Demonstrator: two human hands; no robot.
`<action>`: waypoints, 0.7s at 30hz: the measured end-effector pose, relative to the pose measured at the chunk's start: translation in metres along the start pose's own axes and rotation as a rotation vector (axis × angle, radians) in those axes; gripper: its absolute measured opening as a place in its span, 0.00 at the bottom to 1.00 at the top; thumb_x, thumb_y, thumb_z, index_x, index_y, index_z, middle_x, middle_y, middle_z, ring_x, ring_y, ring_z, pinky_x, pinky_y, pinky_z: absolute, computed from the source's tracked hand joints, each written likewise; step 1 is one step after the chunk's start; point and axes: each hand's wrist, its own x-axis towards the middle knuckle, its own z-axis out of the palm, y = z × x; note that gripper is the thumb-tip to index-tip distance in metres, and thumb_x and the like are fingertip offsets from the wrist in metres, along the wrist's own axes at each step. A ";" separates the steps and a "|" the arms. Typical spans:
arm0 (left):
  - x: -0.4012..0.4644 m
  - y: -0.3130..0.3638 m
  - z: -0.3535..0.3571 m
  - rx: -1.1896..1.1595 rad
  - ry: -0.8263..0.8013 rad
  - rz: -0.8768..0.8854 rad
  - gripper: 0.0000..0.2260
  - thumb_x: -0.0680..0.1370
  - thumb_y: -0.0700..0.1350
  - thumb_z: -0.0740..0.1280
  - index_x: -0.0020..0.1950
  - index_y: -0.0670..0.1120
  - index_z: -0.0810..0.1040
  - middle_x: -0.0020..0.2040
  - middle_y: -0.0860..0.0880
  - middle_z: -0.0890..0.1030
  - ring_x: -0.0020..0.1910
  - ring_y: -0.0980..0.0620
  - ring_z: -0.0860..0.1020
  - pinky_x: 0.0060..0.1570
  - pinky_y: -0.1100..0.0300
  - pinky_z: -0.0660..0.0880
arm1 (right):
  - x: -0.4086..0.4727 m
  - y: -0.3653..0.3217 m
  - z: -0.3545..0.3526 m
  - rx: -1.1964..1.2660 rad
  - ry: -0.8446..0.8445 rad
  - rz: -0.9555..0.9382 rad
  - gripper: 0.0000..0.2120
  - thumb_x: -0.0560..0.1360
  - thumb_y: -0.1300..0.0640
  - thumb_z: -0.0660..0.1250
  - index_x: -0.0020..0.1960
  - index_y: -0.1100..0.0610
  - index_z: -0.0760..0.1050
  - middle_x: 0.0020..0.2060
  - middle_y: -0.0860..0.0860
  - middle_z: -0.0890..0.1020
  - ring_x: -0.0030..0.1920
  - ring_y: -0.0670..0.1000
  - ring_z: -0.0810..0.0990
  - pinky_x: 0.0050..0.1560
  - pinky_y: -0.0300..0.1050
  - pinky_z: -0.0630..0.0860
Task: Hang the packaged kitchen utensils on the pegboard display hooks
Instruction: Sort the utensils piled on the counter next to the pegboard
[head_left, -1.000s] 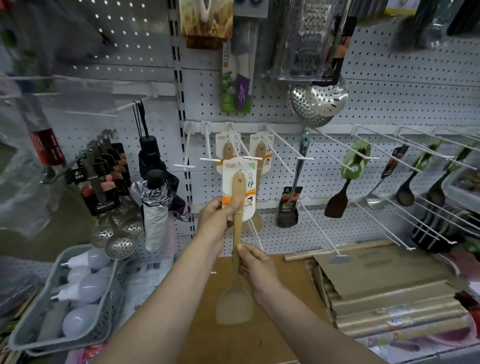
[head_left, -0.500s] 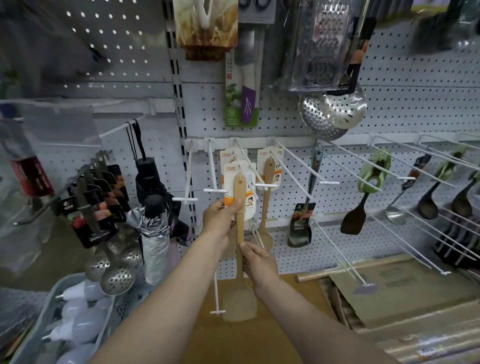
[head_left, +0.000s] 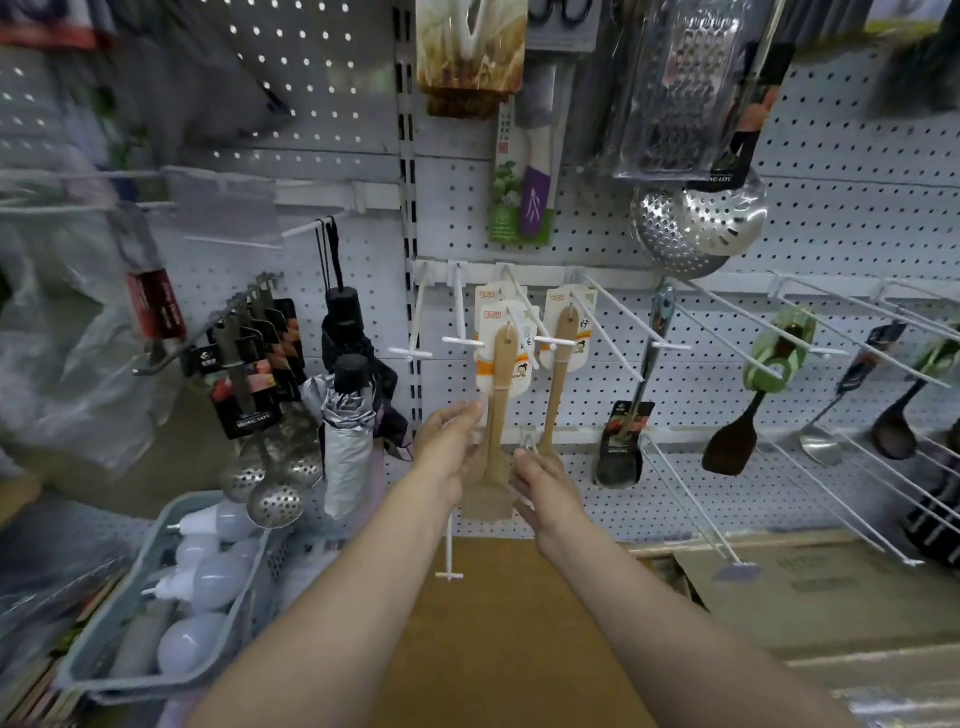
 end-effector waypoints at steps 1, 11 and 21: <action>-0.009 -0.003 -0.007 -0.040 0.003 -0.018 0.14 0.76 0.48 0.75 0.60 0.47 0.78 0.52 0.49 0.82 0.48 0.53 0.80 0.50 0.54 0.81 | -0.007 -0.002 -0.001 -0.012 -0.010 -0.008 0.17 0.79 0.48 0.70 0.66 0.51 0.76 0.62 0.50 0.80 0.64 0.51 0.77 0.61 0.48 0.74; -0.123 -0.028 -0.078 -0.188 0.141 -0.103 0.10 0.77 0.46 0.74 0.56 0.50 0.79 0.51 0.51 0.78 0.61 0.51 0.75 0.44 0.57 0.78 | -0.101 0.023 0.022 -0.166 -0.219 0.074 0.15 0.79 0.42 0.69 0.60 0.48 0.73 0.66 0.51 0.76 0.67 0.52 0.74 0.72 0.53 0.69; -0.199 -0.021 -0.191 -0.228 0.365 -0.075 0.20 0.79 0.49 0.71 0.70 0.48 0.74 0.76 0.47 0.69 0.75 0.49 0.67 0.59 0.55 0.70 | -0.181 0.062 0.098 -0.245 -0.445 0.183 0.26 0.80 0.43 0.66 0.73 0.55 0.71 0.68 0.53 0.75 0.69 0.54 0.72 0.68 0.51 0.68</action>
